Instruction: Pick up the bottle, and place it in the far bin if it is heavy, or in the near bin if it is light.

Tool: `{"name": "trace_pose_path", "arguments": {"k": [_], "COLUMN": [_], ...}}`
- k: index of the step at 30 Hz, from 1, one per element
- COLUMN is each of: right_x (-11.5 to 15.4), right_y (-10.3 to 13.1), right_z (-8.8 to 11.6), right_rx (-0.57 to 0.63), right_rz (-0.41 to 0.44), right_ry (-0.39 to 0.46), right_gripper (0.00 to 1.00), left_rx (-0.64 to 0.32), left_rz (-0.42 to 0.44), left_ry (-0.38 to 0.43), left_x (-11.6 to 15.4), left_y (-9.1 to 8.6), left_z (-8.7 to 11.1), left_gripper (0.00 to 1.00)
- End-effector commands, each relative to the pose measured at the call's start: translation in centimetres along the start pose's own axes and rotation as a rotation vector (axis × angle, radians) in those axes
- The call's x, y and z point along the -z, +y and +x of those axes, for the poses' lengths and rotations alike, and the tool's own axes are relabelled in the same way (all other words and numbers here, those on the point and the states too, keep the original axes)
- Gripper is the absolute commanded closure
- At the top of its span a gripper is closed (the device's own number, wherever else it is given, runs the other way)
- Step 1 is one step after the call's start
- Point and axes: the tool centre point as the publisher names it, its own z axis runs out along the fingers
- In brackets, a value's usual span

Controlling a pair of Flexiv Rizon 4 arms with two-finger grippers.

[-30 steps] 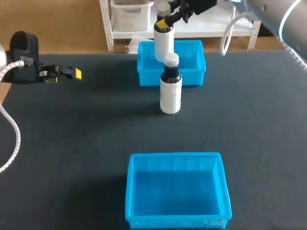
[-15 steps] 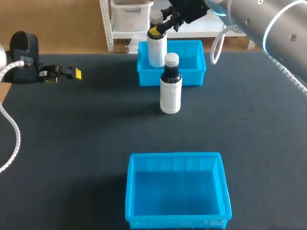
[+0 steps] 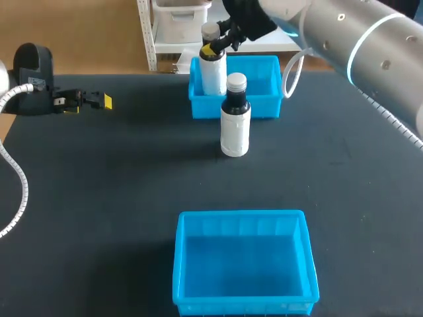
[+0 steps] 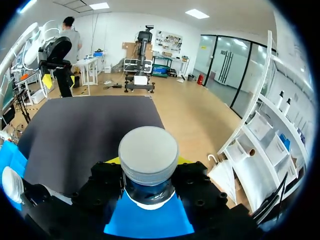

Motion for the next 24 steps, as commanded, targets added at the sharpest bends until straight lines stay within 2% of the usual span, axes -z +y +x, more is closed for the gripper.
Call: {"name": "trace_pose_path", "arguments": {"k": [1, 12, 13, 14, 15, 17, 18, 19, 20, 24], "right_x": [-1.1, -1.8, -1.8, -1.8, -1.8, -1.8, -1.8, -1.8, -1.8, -1.5], "right_y": [-1.4, -1.7, -1.7, -1.7, -1.7, -1.7, -1.7, -1.7, -1.7, -1.9], "right_z": [-0.2, 0.3, 0.4, 0.4, 0.4, 0.5, 0.6, 0.6, 0.7, 1.0], "right_rx": [-0.007, -0.036, -0.038, -0.039, -0.040, -0.042, -0.043, -0.045, -0.047, -0.049], "right_rz": [-0.499, -0.517, -0.520, -0.520, -0.521, -0.522, -0.523, -0.525, -0.527, -0.521], "right_ry": [0.009, 0.015, 0.017, 0.018, 0.020, 0.023, 0.025, 0.028, 0.031, 0.040], "right_gripper": [1.00, 1.00, 0.98, 0.75, 0.69, 0.66, 0.58, 0.45, 0.00, 0.00], "left_rx": [0.000, 0.000, 0.000, 0.000, 0.000, 0.000, 0.000, 0.000, 0.000, 0.000], "left_rz": [0.000, 0.000, 0.000, 0.000, 0.000, 0.000, 0.000, 0.000, 0.000, 0.000], "left_ry": [0.000, 0.000, 0.000, 0.000, 0.000, 0.000, 0.000, 0.000, 0.000, 0.000], "left_x": [0.0, 0.0, 0.0, 0.0, 0.0, 0.0, 0.0, 0.0, 0.0, 0.0], "left_y": [0.0, 0.0, 0.0, 0.0, 0.0, 0.0, 0.0, 0.0, 0.0, 0.0], "left_z": [0.0, 0.0, 0.0, 0.0, 0.0, 0.0, 0.0, 0.0, 0.0, 0.0], "left_gripper": [0.00, 0.00, 0.00, 0.00, 0.00, 0.00, 0.00, 0.00, 0.00, 0.00]}}
